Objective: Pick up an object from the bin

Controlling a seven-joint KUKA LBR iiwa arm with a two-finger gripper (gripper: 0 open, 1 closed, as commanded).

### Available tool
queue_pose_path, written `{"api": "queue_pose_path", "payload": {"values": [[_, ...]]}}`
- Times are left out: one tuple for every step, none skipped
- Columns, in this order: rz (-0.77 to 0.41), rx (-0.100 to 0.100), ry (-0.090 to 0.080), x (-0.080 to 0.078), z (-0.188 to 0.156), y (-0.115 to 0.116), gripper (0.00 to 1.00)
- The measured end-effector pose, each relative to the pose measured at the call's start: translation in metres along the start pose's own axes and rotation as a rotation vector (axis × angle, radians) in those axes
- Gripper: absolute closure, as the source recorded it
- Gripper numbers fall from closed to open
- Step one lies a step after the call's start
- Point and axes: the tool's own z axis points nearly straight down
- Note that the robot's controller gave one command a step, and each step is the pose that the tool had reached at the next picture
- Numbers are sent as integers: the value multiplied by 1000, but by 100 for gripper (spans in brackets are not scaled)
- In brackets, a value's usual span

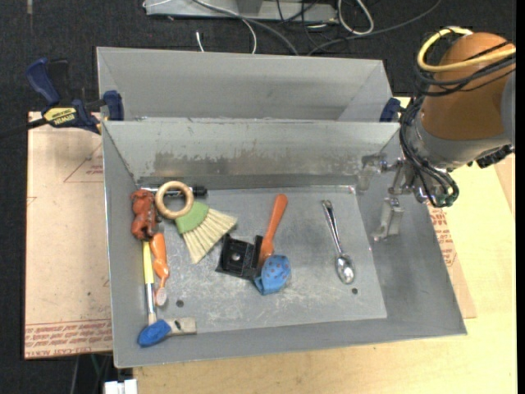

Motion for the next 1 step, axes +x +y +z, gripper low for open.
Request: {"api": "queue_pose_path", "payload": {"values": [[-3, 1, -7, -1, -5, 1, 0]]}}
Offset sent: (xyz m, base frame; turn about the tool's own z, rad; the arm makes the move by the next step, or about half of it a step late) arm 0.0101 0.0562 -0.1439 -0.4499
